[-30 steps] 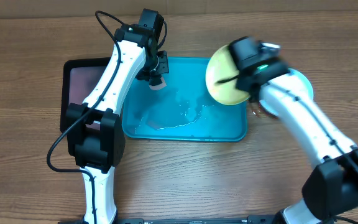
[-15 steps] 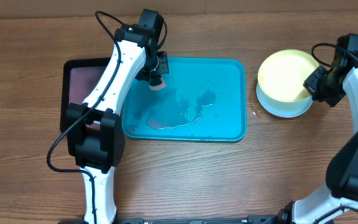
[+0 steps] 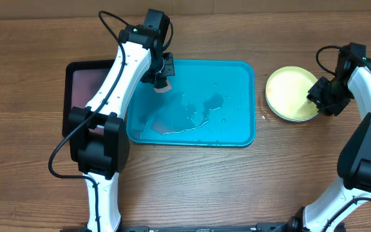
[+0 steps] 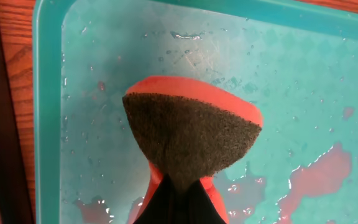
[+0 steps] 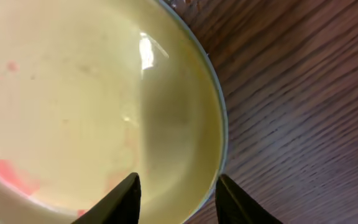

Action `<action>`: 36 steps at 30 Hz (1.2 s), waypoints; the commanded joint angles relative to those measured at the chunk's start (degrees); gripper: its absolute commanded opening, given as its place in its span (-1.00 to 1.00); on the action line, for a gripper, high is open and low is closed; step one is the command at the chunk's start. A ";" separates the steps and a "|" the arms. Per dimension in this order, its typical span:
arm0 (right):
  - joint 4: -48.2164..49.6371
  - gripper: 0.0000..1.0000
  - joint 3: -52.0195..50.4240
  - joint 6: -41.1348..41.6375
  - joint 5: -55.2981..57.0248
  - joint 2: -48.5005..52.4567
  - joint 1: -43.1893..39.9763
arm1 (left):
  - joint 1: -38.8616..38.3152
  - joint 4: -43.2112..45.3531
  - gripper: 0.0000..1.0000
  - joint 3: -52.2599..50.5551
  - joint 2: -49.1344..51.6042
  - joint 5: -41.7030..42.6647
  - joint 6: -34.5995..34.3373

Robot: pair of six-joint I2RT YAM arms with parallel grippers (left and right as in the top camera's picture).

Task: Clean dirty plates on tray and stack at the side
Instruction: 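Place the yellow plate onto the plate stack right of the tray, then move the left gripper to the dark dish and drop the sponge in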

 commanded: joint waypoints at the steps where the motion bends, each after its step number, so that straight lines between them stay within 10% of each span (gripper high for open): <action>1: -1.42 -0.14 3.74 -0.66 -0.46 -0.96 -0.07 | -0.35 -2.12 -0.92 2.40 0.07 -1.20 -0.66; 17: -4.33 0.18 8.90 -5.16 -5.09 -5.99 13.92 | 3.19 -24.52 -0.92 12.37 -0.42 -15.82 -23.58; 33: -0.59 0.34 8.87 -5.16 -4.90 -5.99 24.24 | 15.17 -5.75 -0.92 -4.98 -0.33 -17.86 -33.90; 36: -0.68 0.33 8.87 -5.79 -4.92 -5.99 24.24 | 15.67 -3.58 -0.67 -7.26 -0.31 -17.79 -30.86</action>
